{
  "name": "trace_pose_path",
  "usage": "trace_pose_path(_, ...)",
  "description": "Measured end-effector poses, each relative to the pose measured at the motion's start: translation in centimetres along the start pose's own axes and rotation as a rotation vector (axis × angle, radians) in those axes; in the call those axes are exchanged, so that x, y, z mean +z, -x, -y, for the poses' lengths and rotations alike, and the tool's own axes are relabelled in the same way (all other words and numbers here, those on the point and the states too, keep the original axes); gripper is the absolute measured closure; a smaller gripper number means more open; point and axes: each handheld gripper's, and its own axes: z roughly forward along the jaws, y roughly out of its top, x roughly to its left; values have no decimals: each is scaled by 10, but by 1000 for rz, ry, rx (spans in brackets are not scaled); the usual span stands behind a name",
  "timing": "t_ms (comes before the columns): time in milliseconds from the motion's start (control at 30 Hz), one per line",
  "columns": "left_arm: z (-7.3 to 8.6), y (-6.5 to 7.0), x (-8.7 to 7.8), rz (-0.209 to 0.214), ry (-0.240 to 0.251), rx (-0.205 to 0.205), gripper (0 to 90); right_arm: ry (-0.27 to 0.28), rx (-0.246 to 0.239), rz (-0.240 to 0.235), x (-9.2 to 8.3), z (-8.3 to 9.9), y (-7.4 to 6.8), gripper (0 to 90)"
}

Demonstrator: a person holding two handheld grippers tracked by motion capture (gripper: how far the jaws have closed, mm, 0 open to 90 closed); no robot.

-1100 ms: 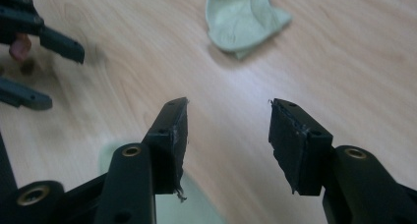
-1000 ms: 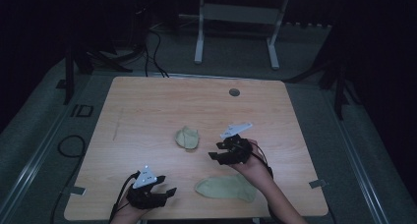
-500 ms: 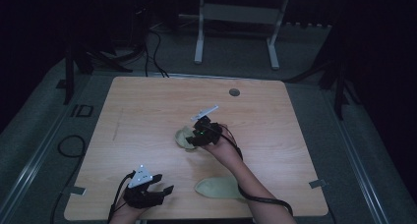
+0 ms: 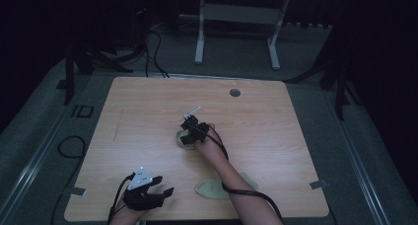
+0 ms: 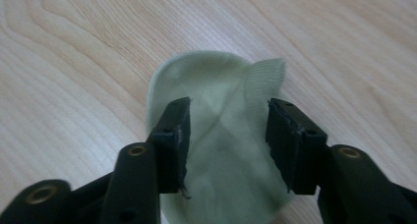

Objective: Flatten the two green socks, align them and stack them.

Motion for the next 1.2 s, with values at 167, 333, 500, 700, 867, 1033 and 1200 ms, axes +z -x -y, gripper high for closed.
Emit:
trace_pose_path(167,0,0,1,-2,0,-2,367,-14,-94,93,7,0,-14,565)
trace_pose_path(333,1,1,2,-4,-4,-9,367,13,-87,139,7,3,-15,773)
trace_pose_path(500,1,0,2,-2,1,-9,367,56,-88,138,-3,5,-9,849)
trace_pose_path(700,1,-2,1,-9,5,-16,367,112,-60,120,-33,9,3,854)
trace_pose_path(867,1,0,2,-11,4,-17,367,139,-74,111,-66,17,15,854)
trace_pose_path(1033,3,2,1,-8,4,-17,367,149,-84,113,-93,33,25,854)
trace_pose_path(1200,3,3,-1,-10,16,-30,367,138,-107,112,-110,51,28,853)
